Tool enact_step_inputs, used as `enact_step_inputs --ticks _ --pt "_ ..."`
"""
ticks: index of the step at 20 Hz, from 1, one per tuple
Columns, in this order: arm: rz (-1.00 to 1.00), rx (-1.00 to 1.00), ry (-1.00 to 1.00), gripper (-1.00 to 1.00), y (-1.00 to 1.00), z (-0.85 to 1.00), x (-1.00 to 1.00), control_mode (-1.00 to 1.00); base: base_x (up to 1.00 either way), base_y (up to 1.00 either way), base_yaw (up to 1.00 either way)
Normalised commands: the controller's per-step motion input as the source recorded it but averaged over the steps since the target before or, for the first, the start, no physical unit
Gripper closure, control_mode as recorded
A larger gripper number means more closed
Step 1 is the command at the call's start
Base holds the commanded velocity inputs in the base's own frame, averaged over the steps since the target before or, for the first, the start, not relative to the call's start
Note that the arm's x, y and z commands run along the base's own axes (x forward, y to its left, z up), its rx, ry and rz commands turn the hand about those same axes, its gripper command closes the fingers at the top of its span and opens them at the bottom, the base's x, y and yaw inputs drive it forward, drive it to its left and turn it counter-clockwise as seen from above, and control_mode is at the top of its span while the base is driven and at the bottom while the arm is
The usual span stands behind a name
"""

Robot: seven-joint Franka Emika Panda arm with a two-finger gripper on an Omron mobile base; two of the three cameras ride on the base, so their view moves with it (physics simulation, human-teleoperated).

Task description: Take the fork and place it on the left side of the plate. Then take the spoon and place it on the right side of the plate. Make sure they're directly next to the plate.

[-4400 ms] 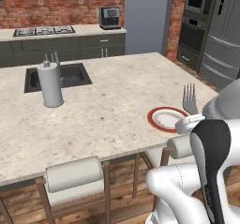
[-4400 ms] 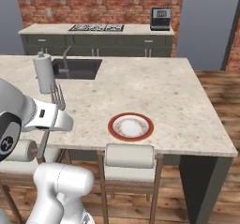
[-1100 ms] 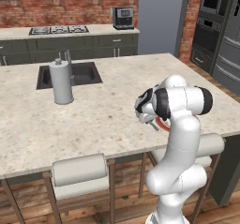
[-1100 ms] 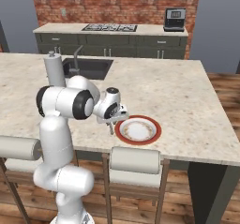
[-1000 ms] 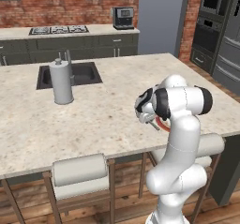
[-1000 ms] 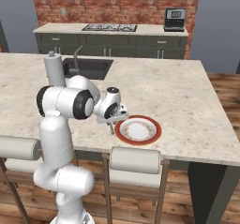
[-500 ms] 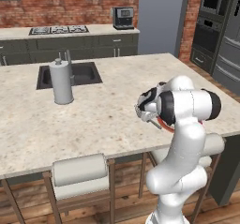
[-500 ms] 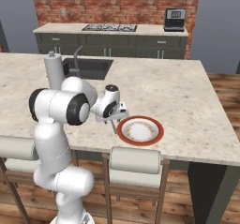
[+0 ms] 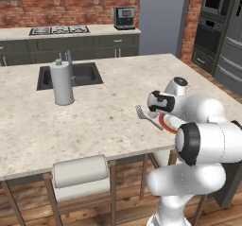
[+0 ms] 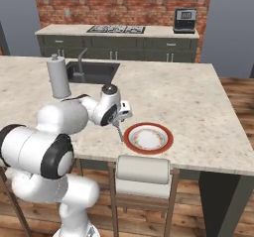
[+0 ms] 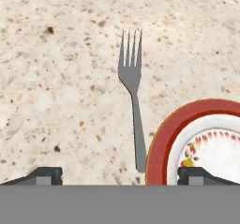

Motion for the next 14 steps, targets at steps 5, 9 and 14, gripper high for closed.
enact_step_inputs --ticks 5,9,14 --pt "-0.01 0.00 0.06 -1.00 0.02 1.00 -1.00 -1.00 0.00 0.00 0.00" --pt "-0.05 0.00 0.13 -1.00 0.00 1.00 -1.00 -1.00 0.00 0.00 0.00" --pt "-0.01 0.00 0.08 -1.00 0.04 0.57 -1.00 -1.00 0.00 0.00 0.00"
